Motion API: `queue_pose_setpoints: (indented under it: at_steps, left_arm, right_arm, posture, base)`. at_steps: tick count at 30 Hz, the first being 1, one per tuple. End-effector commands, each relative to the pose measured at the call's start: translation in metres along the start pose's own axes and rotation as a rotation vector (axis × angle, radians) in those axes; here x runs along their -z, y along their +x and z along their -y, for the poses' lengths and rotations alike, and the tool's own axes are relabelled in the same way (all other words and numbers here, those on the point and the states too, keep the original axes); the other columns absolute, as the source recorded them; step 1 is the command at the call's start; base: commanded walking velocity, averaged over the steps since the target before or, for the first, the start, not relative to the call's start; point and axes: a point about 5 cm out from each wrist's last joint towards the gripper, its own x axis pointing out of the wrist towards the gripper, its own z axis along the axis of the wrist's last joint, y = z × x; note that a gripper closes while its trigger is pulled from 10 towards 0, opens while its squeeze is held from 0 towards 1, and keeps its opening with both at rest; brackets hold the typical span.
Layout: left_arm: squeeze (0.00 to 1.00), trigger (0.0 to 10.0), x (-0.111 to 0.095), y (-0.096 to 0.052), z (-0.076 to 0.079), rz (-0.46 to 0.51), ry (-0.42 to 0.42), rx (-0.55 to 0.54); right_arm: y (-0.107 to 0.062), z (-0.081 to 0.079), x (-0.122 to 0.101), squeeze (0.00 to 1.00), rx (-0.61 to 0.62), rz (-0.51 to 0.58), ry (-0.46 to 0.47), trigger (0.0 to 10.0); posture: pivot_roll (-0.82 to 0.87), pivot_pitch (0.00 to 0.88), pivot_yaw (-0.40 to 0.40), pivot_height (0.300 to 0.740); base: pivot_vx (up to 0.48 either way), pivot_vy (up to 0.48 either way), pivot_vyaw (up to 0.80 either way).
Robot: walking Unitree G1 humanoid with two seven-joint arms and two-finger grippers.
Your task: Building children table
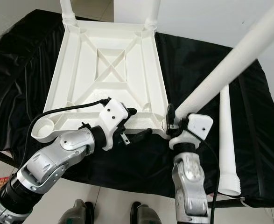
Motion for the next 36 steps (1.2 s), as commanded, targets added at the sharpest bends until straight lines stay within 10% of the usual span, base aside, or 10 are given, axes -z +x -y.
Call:
queue_pose_setpoints:
  at_steps: [1, 36]
  left_arm:
    - [0.0, 10.0, -0.005, -0.001, 0.01, 0.013, 0.009, 0.137]
    - [0.0, 10.0, -0.01, -0.004, 0.008, 0.021, 0.008, 0.126]
  right_arm:
    - [-0.009, 0.003, 0.016, 0.0, 0.015, -0.077, -0.013, 10.0]
    - [0.031, 0.004, 0.033, 0.0, -0.089, -0.298, -0.12, 10.0]
  posture:
    - [0.07, 0.216, -0.023, 0.74]
    - [0.09, 0.207, -0.018, 0.74]
  base:
    - [0.0, 0.0, 0.0]
    - [0.0, 0.0, 0.0]
